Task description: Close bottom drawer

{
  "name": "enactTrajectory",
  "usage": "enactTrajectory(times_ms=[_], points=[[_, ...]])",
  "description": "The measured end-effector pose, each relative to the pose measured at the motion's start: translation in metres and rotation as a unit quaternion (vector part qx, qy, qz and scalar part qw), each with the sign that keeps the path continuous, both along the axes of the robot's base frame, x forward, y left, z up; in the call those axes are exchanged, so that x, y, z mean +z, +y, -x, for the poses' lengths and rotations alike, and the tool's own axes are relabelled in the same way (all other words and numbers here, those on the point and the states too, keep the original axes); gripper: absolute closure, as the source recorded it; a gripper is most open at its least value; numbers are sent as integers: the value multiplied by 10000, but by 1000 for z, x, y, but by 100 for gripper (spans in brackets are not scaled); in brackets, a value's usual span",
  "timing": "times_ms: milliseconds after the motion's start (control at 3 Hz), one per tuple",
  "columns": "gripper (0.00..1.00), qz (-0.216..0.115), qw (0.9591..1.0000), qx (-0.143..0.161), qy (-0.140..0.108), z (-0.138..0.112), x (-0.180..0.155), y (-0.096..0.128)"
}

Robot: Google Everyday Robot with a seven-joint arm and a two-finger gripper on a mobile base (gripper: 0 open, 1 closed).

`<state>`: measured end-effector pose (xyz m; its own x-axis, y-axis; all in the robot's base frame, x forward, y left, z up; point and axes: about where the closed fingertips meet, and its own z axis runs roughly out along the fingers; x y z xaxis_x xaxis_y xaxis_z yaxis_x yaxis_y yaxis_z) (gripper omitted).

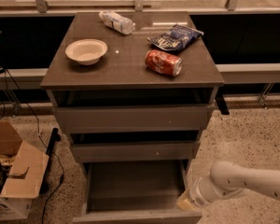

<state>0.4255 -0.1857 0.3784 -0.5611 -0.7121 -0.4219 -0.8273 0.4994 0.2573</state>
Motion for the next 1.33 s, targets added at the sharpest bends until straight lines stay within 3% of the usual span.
enactTrajectory(times_ms=[333, 1000, 1333], points=[[100, 43, 9992, -253, 306, 13, -48, -1], [100, -237, 9929, -792, 857, 24, -127, -3], [100, -276, 9920, -833, 913, 25, -137, -2]])
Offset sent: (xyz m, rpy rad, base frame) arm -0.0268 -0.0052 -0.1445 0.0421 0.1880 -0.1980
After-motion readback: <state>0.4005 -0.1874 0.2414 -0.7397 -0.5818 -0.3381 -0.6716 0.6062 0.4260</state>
